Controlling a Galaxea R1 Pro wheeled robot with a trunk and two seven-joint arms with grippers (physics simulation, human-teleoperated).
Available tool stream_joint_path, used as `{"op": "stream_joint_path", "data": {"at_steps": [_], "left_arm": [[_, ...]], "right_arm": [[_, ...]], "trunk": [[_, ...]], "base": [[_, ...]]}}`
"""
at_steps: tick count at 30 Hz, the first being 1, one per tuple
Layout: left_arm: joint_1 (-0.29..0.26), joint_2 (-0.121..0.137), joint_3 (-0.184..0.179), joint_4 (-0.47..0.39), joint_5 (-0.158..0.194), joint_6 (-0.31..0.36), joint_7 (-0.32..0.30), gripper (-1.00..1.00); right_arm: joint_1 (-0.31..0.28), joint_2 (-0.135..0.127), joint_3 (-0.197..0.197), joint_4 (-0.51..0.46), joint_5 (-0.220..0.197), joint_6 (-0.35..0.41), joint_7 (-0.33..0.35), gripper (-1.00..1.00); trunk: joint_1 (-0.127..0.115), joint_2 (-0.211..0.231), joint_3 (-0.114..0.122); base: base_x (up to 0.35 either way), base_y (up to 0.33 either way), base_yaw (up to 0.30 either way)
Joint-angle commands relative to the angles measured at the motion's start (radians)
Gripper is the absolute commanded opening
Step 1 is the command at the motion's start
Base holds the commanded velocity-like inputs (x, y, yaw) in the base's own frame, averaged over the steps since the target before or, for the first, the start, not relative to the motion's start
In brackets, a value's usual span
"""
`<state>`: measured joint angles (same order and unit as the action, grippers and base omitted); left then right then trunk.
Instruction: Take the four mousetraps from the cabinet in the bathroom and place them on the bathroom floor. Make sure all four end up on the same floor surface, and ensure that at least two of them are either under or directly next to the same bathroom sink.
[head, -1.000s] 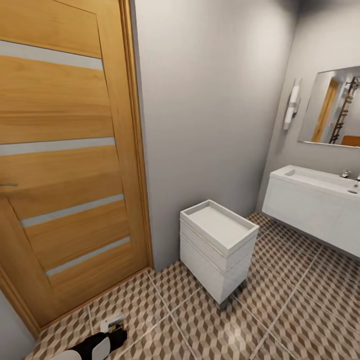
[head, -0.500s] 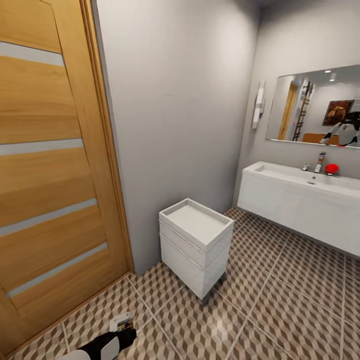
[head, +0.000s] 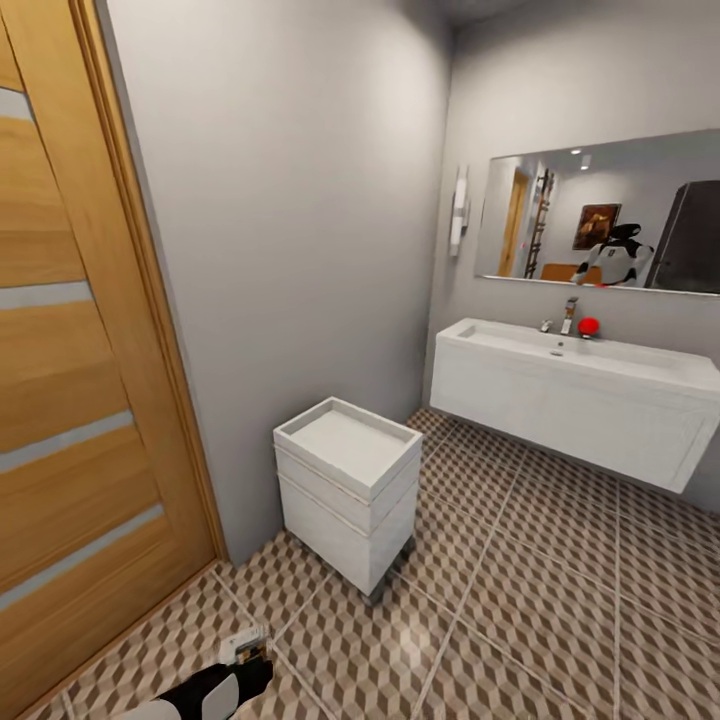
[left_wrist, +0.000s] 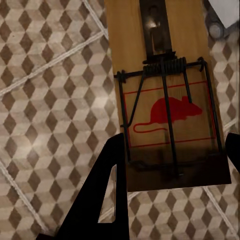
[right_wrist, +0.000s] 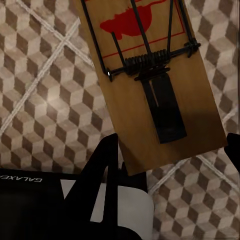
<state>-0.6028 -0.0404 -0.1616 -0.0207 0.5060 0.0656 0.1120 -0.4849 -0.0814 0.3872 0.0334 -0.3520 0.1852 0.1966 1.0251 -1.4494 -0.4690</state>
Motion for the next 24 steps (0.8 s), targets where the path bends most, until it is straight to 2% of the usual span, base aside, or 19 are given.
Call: {"op": "stream_joint_path", "data": {"at_steps": [1, 24], "left_arm": [[0.0, 0.0, -0.008, -0.002, 0.008, 0.006, 0.006, -1.0], [0.0, 0.001, -0.009, -0.002, 0.005, 0.007, 0.012, -1.0]], "right_arm": [[-0.001, 0.0, 0.009, 0.002, -0.012, 0.002, 0.004, -1.0], [-0.001, 0.0, 0.009, 0.002, -0.012, 0.002, 0.004, -1.0]], "trunk": [[0.0, -0.001, -0.001], [0.0, -0.001, -0.001]], "base": [[0.0, 0.0, -0.3], [0.0, 0.0, -0.3]]}}
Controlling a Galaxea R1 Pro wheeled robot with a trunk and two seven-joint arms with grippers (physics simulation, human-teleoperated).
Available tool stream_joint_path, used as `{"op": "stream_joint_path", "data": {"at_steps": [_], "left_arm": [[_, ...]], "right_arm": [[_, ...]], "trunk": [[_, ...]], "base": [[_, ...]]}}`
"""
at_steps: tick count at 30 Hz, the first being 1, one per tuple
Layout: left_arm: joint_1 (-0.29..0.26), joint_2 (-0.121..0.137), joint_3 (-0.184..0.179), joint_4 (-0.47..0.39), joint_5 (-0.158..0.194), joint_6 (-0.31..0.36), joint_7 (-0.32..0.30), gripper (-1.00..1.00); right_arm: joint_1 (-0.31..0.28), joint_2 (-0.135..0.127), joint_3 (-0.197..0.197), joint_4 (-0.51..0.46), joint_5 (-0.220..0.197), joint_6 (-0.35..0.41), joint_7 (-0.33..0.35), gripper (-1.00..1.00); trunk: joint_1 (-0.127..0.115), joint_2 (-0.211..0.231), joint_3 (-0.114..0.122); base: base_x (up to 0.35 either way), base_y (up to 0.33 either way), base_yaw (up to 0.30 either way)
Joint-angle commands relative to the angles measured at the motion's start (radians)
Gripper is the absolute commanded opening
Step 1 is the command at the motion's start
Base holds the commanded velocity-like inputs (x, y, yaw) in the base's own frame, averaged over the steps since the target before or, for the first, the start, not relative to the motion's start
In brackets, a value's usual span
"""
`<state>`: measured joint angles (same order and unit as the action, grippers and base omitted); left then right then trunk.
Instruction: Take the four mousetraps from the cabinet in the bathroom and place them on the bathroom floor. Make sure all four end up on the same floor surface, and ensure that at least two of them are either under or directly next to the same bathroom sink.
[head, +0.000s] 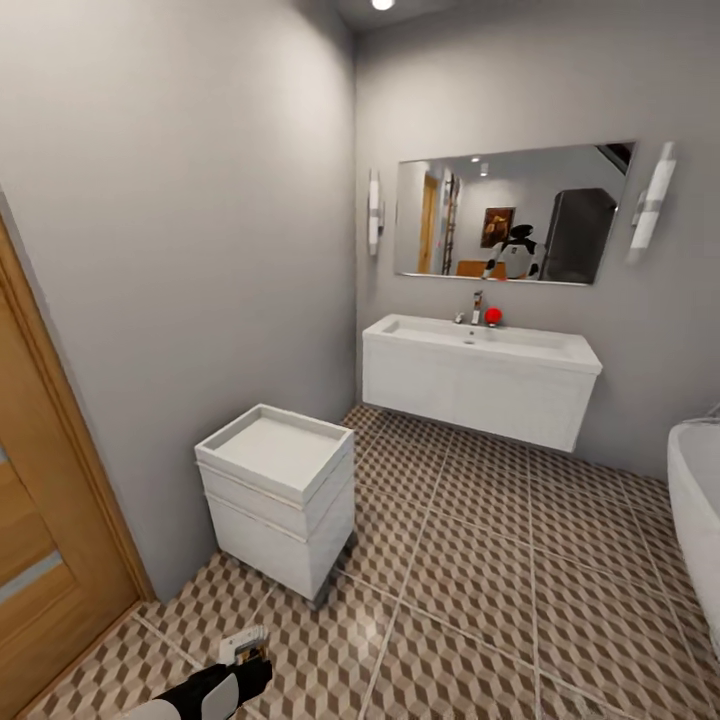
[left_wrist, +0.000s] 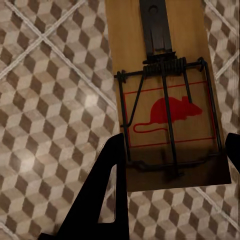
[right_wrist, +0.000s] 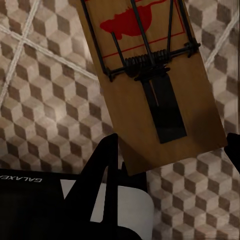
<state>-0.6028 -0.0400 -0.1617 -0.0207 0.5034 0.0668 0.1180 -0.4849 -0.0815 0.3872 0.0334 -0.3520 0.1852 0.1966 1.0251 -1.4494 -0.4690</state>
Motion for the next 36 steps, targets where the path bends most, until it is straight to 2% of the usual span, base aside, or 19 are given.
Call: {"op": "stream_joint_path", "data": {"at_steps": [1, 36], "left_arm": [[0.0, 0.0, -0.009, -0.002, 0.008, 0.005, 0.006, -1.0], [0.0, -0.002, -0.012, -0.001, 0.006, 0.007, 0.015, -1.0]], "right_arm": [[-0.001, 0.0, 0.009, 0.002, -0.012, 0.002, 0.004, -1.0], [-0.001, 0.0, 0.009, 0.002, -0.012, 0.002, 0.004, -1.0]], "trunk": [[0.0, -0.001, -0.001], [0.0, -0.001, -0.001]], "base": [[0.0, 0.0, -0.3], [0.0, 0.0, -0.3]]}}
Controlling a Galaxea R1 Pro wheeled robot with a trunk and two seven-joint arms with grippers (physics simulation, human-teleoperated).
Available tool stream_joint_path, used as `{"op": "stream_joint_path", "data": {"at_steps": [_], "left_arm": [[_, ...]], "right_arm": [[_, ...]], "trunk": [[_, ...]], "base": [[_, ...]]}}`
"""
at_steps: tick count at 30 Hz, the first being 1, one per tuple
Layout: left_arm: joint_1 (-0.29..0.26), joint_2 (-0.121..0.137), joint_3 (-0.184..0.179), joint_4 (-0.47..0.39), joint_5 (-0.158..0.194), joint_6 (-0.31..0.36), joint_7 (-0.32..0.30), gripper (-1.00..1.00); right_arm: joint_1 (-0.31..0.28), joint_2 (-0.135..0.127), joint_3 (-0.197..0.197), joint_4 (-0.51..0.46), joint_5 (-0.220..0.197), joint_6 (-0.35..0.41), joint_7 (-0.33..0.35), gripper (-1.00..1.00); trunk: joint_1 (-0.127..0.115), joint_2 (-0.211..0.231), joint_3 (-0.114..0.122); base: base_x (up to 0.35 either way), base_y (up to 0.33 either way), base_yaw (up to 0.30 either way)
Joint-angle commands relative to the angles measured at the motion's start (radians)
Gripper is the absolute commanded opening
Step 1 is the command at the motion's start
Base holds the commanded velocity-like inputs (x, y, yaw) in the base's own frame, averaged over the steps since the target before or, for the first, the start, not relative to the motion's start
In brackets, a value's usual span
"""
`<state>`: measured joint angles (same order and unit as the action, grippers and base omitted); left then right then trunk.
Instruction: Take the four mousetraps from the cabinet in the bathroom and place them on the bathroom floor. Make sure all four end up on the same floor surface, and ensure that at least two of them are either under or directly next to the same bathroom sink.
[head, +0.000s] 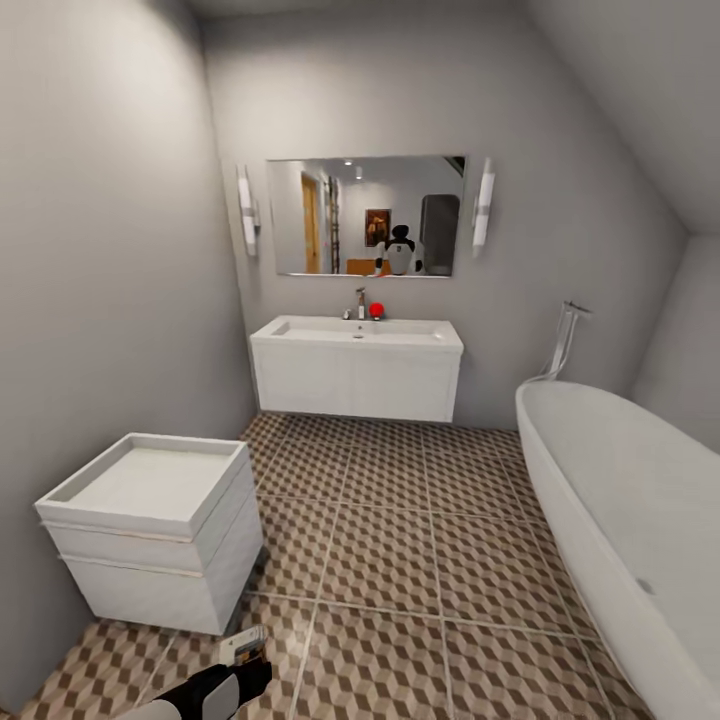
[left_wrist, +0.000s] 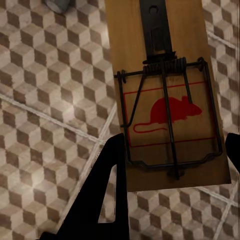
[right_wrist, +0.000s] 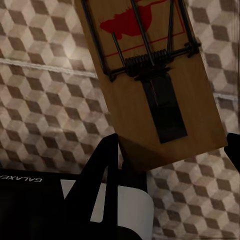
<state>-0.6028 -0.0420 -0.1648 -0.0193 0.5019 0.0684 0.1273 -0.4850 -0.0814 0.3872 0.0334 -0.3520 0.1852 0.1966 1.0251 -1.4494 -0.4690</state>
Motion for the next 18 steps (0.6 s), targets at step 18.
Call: {"op": "stream_joint_path", "data": {"at_steps": [18], "left_arm": [[0.0, 0.002, -0.011, -0.002, 0.009, 0.039, 0.001, -1.0]], "right_arm": [[-0.001, 0.0, 0.009, 0.002, -0.012, 0.002, -0.005, -1.0]], "trunk": [[0.0, -0.001, -0.001]], "base": [[0.141, 0.0, -0.185]]}}
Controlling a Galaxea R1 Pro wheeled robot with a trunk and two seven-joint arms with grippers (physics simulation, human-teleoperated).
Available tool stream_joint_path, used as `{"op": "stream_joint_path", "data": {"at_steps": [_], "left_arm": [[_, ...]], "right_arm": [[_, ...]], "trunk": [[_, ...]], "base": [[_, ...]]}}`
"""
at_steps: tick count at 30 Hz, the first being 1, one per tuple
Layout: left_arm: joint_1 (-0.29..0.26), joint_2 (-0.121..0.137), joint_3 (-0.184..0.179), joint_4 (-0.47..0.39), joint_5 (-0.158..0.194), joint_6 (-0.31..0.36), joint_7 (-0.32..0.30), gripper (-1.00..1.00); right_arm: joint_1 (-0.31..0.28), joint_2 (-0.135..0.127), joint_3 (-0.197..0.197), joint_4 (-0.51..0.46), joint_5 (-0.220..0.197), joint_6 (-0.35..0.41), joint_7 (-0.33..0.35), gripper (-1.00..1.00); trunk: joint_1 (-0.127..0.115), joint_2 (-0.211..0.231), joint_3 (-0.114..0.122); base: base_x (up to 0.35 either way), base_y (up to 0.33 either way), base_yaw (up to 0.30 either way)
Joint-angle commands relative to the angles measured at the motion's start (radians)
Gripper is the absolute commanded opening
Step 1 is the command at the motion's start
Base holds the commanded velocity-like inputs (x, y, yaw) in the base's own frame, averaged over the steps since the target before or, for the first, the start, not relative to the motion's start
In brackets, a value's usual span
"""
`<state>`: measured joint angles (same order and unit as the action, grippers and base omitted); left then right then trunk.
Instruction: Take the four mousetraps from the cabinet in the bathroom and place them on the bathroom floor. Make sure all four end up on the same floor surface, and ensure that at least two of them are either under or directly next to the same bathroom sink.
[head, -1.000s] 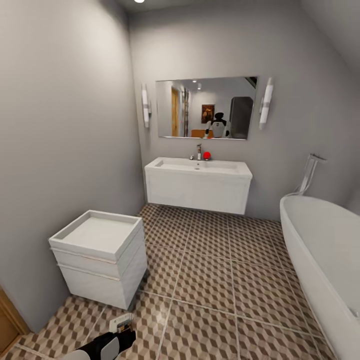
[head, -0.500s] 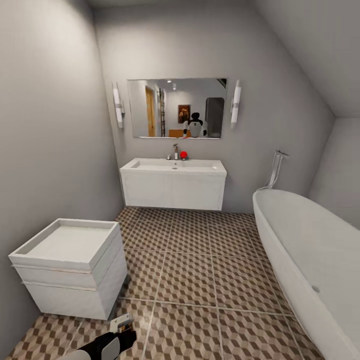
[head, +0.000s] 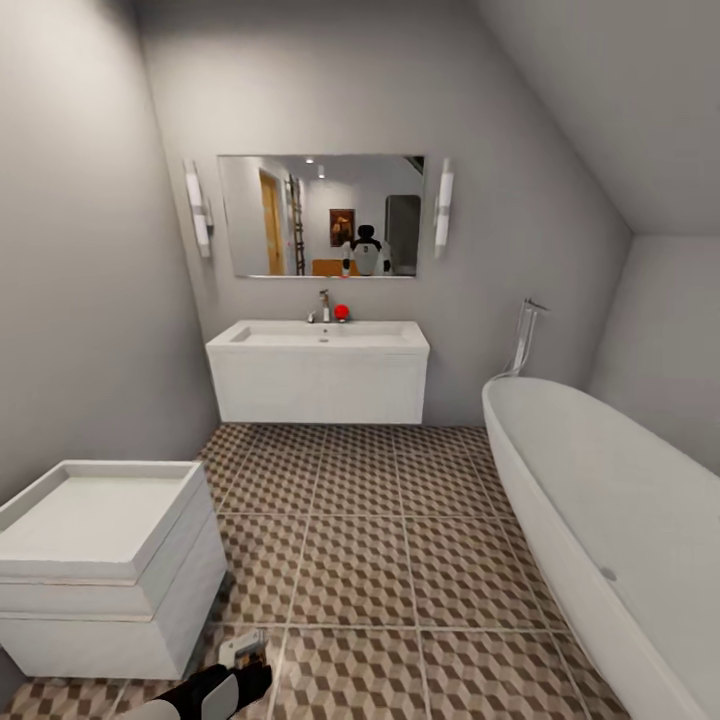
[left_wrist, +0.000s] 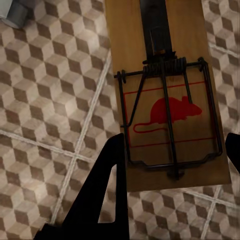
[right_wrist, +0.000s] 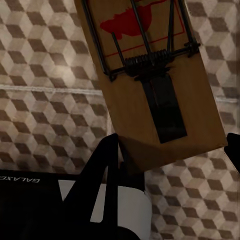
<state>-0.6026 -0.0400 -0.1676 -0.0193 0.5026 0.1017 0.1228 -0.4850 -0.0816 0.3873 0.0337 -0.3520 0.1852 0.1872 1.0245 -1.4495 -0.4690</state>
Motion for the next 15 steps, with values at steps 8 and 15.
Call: {"op": "stream_joint_path", "data": {"at_steps": [8, 15], "left_arm": [[0.0, 0.0, -0.009, -0.002, 0.006, 0.046, -0.001, -1.0], [0.0, 0.0, -0.009, -0.002, 0.004, 0.051, 0.002, -1.0]], "right_arm": [[-0.001, -0.001, 0.008, 0.002, -0.012, 0.001, 0.003, -1.0], [-0.001, 0.0, 0.008, 0.002, -0.011, -0.002, 0.002, -1.0]], "trunk": [[0.001, 0.0, -0.001], [0.001, 0.0, -0.001]], "base": [[0.318, 0.0, -0.005], [0.322, 0.0, 0.0]]}}
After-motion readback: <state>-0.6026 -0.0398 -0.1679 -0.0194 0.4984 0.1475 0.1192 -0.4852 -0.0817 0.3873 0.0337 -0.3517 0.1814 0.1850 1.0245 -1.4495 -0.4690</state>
